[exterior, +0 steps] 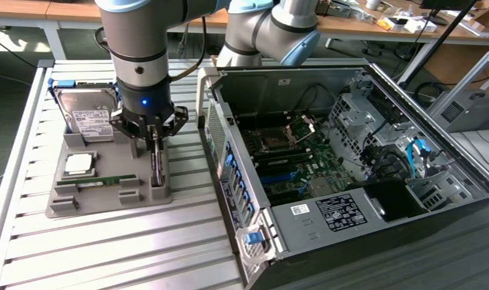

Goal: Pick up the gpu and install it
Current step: 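Pick up the gpu and move the gpu toward the slot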

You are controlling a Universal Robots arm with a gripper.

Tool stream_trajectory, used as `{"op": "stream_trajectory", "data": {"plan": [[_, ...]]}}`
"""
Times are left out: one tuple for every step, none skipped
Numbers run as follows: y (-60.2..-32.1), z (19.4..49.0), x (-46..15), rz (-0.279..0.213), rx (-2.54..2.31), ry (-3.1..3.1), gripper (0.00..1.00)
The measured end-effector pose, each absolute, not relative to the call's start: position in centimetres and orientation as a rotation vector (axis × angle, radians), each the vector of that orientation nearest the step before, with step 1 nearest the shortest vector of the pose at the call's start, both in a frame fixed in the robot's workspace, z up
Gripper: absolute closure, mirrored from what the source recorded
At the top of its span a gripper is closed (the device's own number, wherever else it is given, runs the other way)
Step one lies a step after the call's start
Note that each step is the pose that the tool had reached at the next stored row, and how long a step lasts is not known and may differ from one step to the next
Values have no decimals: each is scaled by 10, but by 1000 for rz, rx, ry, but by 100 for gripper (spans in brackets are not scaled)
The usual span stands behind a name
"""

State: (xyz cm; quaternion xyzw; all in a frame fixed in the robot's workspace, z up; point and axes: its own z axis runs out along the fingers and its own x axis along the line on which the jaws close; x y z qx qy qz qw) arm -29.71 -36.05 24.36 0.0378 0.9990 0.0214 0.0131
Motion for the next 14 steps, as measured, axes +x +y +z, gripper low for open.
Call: {"op": "stream_trajectory", "data": {"plan": [[-360,244,-297,66,118,3112,73],[-360,244,-297,66,118,3112,73],[-360,244,-297,67,118,3112,73],[-360,244,-297,66,118,3112,73],[-360,245,-297,66,118,3112,73],[-360,245,-297,66,118,3112,73],[-360,246,-297,66,118,3112,73],[-360,247,-297,66,118,3113,73],[-360,247,-297,66,118,3112,73],[-360,248,-297,66,118,3113,73],[-360,248,-297,66,118,3112,73],[-360,249,-297,66,118,3112,73],[-360,249,-297,66,118,3112,73],[-360,250,-297,66,118,3112,73]]}}
